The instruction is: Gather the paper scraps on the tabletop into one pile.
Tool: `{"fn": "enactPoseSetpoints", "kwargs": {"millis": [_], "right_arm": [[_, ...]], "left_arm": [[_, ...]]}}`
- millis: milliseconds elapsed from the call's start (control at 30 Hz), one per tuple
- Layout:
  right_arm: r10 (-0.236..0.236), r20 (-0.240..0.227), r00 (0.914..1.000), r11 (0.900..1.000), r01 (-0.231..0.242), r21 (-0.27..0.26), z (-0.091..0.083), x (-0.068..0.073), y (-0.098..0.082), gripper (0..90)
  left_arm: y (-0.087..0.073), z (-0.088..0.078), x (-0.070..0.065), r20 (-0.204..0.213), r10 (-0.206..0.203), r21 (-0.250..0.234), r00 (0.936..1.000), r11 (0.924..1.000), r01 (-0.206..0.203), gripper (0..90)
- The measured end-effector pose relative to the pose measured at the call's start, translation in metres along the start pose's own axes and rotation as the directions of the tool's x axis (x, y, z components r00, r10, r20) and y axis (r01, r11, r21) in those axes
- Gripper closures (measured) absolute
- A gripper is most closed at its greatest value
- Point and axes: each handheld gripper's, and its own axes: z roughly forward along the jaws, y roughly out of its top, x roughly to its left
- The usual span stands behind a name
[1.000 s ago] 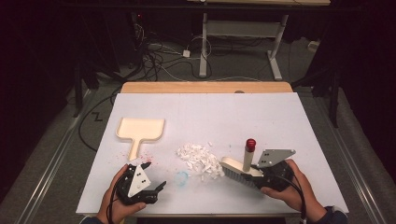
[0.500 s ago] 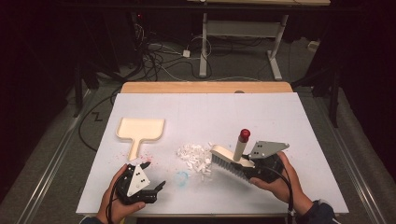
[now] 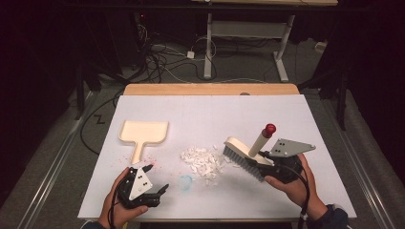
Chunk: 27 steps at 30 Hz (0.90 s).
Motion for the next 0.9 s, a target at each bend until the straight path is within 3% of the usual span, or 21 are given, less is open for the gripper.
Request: {"fn": "enactPoseSetpoints", "kwargs": {"millis": [167,267,367,467,567,633,800,900], "right_arm": [[0.005,0.108,0.9942,0.999,-0.01,0.045,0.015,-0.005,0.002,68.2],[-0.022,0.223,0.9746,0.997,0.005,0.08,0.03,-0.011,0.002,68.2],[-0.002,0.265,0.9642,0.994,-0.026,0.102,0.044,-0.02,0.001,68.2],[-0.017,0.333,0.9426,0.991,-0.029,0.133,0.053,-0.026,-0.003,68.2],[-0.026,0.357,0.9338,0.982,-0.043,0.182,0.06,-0.026,-0.01,68.3],[0.005,0.342,0.9397,0.984,-0.066,0.167,0.063,-0.021,-0.011,68.2],[-0.013,0.338,0.9411,0.984,-0.047,0.171,0.087,0.012,-0.003,68.0],[-0.007,0.308,0.9515,0.989,-0.039,0.144,0.101,0.032,0.007,68.0]], "left_arm": [[0.001,0.0,0.0,-0.003,-0.015,-0.009,0.9999,0.9998,0.015,19.0],[0.001,-0.001,-0.001,-0.005,-0.005,-0.006,1.0,1.0,0.005,19.0],[0.002,-0.002,0.0,-0.004,-0.025,-0.019,0.9997,0.9995,0.025,19.0],[0.001,-0.001,-0.001,-0.001,-0.003,-0.005,1.0,1.0,0.003,19.1],[0.0,-0.002,-0.002,0.001,0.003,-0.005,1.0,1.0,-0.003,19.1],[0.001,-0.003,-0.001,0.004,-0.009,-0.017,1.0,0.9998,0.009,19.1],[0.003,0.0,-0.001,0.018,-0.01,-0.021,0.9998,0.9997,0.01,19.1],[0.004,0.0,-0.001,0.027,-0.017,-0.031,0.9995,0.9994,0.018,19.1]]}}
